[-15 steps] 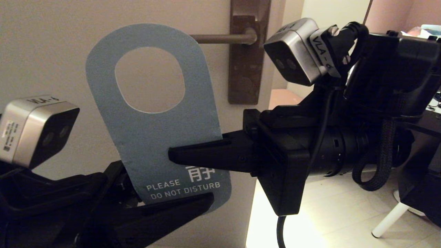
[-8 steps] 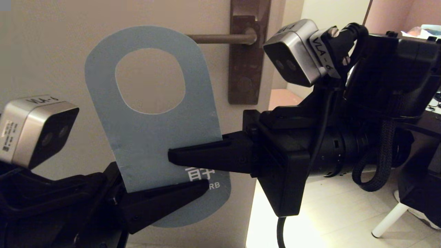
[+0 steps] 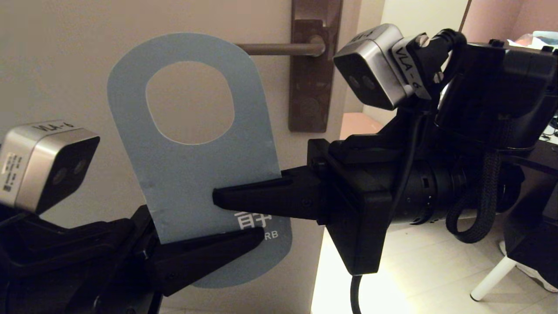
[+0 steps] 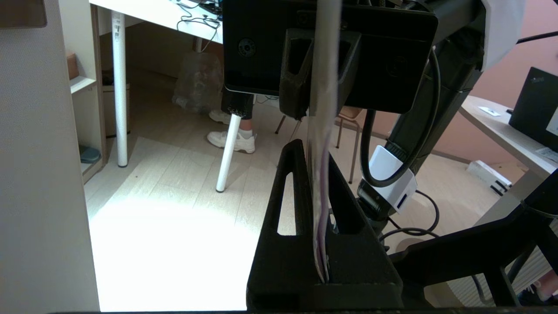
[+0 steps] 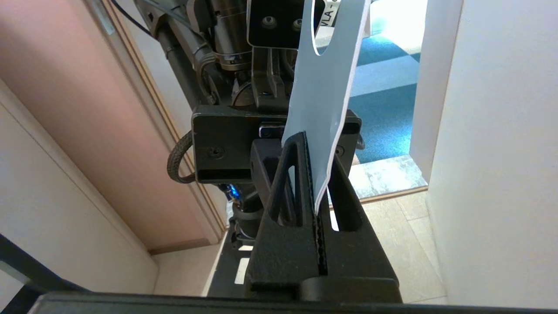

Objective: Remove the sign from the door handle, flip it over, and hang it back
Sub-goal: Hand it to the other hand

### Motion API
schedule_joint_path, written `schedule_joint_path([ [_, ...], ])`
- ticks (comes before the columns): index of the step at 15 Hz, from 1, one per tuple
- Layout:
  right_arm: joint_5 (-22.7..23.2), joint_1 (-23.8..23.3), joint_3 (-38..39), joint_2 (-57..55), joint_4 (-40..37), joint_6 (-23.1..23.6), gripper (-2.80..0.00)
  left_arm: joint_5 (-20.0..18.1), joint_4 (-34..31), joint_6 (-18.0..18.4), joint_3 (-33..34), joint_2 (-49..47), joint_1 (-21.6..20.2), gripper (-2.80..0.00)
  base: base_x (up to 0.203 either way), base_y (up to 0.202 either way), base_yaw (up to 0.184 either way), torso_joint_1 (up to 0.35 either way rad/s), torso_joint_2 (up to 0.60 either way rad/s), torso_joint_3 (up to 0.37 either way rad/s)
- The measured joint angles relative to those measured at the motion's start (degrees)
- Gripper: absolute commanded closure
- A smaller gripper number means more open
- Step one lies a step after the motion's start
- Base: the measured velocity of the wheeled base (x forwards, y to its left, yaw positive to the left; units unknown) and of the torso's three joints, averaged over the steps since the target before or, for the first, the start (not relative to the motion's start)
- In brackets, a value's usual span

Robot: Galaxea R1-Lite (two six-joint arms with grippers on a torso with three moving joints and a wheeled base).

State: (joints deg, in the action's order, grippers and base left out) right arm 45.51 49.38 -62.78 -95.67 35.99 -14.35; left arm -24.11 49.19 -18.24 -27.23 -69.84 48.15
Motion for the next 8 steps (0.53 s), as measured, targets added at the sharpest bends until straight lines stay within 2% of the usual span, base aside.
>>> schedule_joint_path([
  [1,-0.1,0.0,0.0,0.0,0.0,0.0,0.00,0.0,0.0,0.0,0.0,0.0,0.0,0.00,0.000,0.000,0.000,0.000,0.00,0.000],
  [2,-0.1,0.0,0.0,0.0,0.0,0.0,-2.80,0.0,0.0,0.0,0.0,0.0,0.0,0.00,0.000,0.000,0.000,0.000,0.00,0.000],
  [8,-0.3,0.0,-0.1,0.0,0.0,-0.1,-2.80,0.0,0.0,0.1,0.0,0.1,0.0,0.00,0.000,0.000,0.000,0.000,0.00,0.000],
])
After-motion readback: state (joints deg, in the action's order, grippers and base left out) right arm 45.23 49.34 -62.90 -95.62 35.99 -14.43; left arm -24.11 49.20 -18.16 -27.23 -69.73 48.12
